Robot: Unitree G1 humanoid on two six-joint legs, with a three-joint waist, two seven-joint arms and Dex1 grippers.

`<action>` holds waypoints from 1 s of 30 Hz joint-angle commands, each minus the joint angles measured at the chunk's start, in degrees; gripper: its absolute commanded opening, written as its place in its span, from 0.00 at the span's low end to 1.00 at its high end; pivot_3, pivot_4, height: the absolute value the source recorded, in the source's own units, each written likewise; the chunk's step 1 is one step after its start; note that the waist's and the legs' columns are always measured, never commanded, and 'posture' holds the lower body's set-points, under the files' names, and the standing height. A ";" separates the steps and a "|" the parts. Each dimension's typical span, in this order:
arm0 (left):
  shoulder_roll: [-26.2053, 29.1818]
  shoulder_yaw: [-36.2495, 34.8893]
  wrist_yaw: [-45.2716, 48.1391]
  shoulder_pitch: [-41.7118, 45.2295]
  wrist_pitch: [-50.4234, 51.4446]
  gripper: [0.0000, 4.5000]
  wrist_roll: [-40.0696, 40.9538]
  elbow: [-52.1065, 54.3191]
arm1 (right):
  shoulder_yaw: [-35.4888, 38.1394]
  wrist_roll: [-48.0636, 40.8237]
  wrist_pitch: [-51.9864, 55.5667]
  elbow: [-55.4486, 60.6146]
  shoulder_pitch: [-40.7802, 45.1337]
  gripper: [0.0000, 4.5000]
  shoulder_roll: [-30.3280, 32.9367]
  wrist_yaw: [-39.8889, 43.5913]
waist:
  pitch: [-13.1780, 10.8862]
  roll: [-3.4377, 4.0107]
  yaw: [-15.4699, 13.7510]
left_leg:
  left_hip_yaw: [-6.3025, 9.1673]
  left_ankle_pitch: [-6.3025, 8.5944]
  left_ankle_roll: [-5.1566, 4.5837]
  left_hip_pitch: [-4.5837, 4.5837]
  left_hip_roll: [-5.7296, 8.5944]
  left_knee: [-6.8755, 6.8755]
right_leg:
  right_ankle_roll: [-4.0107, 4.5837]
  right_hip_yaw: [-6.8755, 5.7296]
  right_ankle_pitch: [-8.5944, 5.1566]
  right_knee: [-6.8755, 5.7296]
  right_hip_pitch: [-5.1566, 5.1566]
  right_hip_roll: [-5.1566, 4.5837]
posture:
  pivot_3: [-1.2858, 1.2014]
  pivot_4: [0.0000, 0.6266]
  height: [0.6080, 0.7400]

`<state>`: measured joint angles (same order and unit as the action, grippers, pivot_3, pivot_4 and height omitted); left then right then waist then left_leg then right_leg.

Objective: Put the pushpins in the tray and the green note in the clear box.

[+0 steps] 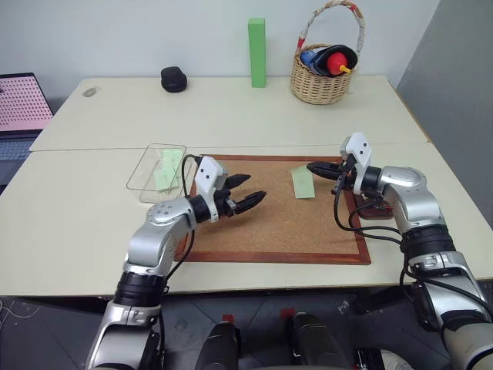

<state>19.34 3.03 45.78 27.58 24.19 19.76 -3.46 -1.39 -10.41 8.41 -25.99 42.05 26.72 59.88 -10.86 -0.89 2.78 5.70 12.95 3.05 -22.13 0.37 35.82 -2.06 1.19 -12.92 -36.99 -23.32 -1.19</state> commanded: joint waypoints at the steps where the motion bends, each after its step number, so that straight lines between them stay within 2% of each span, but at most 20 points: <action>1: -2.31 1.19 1.71 3.92 -3.52 0.87 -0.41 -5.07 | 1.01 -2.21 2.36 5.88 -0.25 0.00 0.83 -0.05 | 0.00 0.00 -0.02 | 0.00 0.00 0.00 0.00 0.01 0.00 | 0.00 0.01 0.00 0.00 0.00 0.00 | 0.52 0.24 1.00; 12: -9.28 2.30 5.67 16.50 -11.55 0.87 -2.87 -27.47 | 0.51 -5.03 8.93 14.79 -1.53 0.00 1.47 0.10 | 0.00 0.00 -0.36 | 0.04 0.00 0.00 -0.09 0.03 0.03 | -0.02 -0.07 0.01 0.04 -0.01 0.00 | 0.52 0.24 1.00; 22: -12.63 -0.80 9.69 20.03 -8.18 0.87 0.33 -32.98 | 0.19 -5.75 10.86 17.16 -1.75 0.00 1.48 -0.28 | 0.00 0.00 -0.24 | 0.12 0.00 0.00 -0.26 0.02 0.04 | -0.02 -0.13 0.01 0.01 -0.17 0.01 | 0.52 0.24 1.00; 23: -12.61 -1.13 9.98 19.85 -7.44 0.79 0.71 -32.44 | 0.21 -5.77 10.97 17.28 -1.78 0.00 1.47 -0.30 | 0.00 0.00 -0.24 | 0.14 0.00 0.00 -0.26 0.02 0.04 | -0.02 -0.15 0.01 0.01 -0.16 0.01 | 0.52 0.24 1.00; 24: -12.50 -1.32 10.29 19.59 -6.88 0.77 0.93 -31.88 | 0.23 -5.78 11.01 17.24 -1.75 0.00 1.46 -0.31 | 0.00 0.00 -0.23 | 0.14 0.00 0.00 -0.27 0.02 0.04 | -0.02 -0.14 0.01 0.01 -0.16 0.01 | 0.52 0.24 1.00; 30: -11.81 -1.39 11.48 17.69 -4.55 0.48 1.33 -29.18 | 0.17 -5.89 11.02 16.88 -1.56 0.00 1.42 -0.36 | 0.00 0.00 -0.23 | 0.17 -0.01 0.01 -0.31 0.03 0.07 | -0.02 -0.16 0.01 0.01 -0.17 0.00 | 0.52 0.24 1.00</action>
<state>7.35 1.89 56.17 45.62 19.04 20.12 -35.64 -1.66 -15.25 19.51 -11.29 39.86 27.71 59.69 -10.87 -0.89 2.55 5.87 12.95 3.06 -22.44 0.40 35.89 -2.08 1.02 -12.91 -36.98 -23.50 -1.19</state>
